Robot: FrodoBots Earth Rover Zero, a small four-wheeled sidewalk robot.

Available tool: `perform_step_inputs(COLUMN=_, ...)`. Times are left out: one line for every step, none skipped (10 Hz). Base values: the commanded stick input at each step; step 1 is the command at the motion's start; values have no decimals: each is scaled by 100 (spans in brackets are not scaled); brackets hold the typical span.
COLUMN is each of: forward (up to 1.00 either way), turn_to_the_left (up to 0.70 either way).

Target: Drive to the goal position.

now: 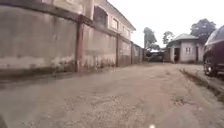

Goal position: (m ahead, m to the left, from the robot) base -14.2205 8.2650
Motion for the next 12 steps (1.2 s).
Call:
perform_step_inputs(forward=0, turn_to_the_left=45)
perform_step_inputs(forward=0, turn_to_the_left=45)
perform_step_inputs(forward=0, turn_to_the_left=45)
perform_step_inputs(forward=0, turn_to_the_left=45)
perform_step_inputs(forward=0, turn_to_the_left=45)
perform_step_inputs(forward=0, turn_to_the_left=45)
perform_step_inputs(forward=0, turn_to_the_left=45)
perform_step_inputs(forward=0, turn_to_the_left=45)
perform_step_inputs(forward=0, turn_to_the_left=45)
perform_step_inputs(forward=0, turn_to_the_left=45)
perform_step_inputs(forward=0, turn_to_the_left=45)
perform_step_inputs(forward=0, turn_to_the_left=45)
